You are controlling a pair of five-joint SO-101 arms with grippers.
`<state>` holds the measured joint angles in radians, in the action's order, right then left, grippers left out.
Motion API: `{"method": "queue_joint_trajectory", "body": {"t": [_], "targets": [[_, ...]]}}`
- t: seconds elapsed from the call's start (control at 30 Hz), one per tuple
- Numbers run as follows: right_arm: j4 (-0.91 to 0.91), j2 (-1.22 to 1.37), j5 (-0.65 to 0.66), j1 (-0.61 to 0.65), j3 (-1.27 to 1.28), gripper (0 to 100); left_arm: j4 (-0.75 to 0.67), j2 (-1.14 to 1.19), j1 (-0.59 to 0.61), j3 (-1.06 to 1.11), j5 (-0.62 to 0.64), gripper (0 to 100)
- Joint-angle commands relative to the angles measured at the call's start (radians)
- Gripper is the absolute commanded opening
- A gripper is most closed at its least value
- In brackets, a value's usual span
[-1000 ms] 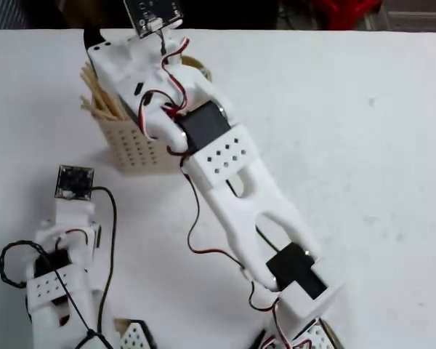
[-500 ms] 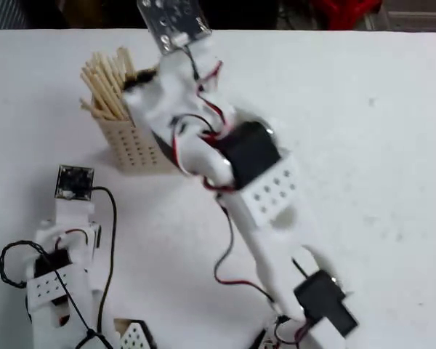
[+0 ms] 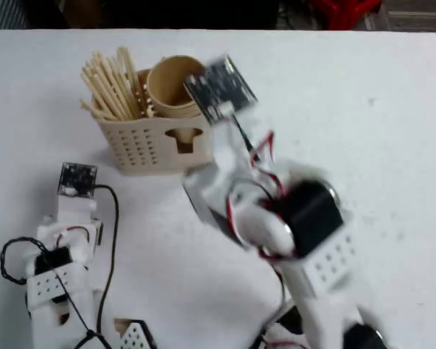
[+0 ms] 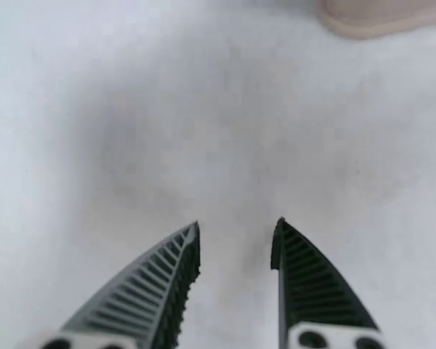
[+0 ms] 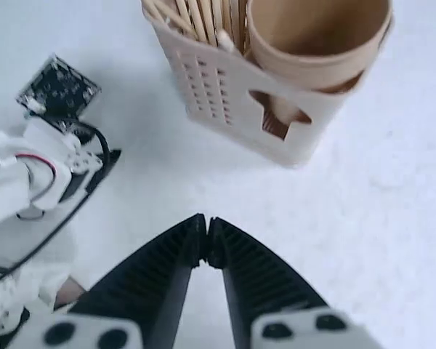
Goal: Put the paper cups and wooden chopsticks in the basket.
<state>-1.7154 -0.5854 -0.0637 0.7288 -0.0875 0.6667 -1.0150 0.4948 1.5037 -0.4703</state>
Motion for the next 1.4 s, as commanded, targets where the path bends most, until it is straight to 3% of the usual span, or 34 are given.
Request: {"method": "queue_joint_trajectory", "body": {"t": [0.0,0.23,0.37,0.47,0.77,1.13,1.37], "targets": [[-0.004,-0.26,-0.002,-0.013,0.259,1.7,0.209,-0.021,-0.022,-0.201,0.017,17],[0.027,-0.806,0.0,-0.013,0.649,1.7,0.621,-0.021,-0.07,-0.459,0.017,17],[0.059,-1.075,0.061,-0.015,0.752,1.7,0.77,-0.021,-0.11,-0.534,0.017,17],[0.038,-1.178,0.114,-0.041,0.804,1.7,0.781,-0.021,-0.108,-0.551,0.017,17],[0.041,-1.219,0.12,-0.303,0.807,1.7,0.76,-0.021,-0.113,-0.555,0.014,17],[0.047,-1.219,0.121,-0.407,0.812,1.7,0.612,-0.028,-0.11,-0.554,0.017,17],[0.054,-1.219,0.121,-0.495,0.818,2.0,0.6,-0.348,-0.114,-0.529,0.187,17]]}}
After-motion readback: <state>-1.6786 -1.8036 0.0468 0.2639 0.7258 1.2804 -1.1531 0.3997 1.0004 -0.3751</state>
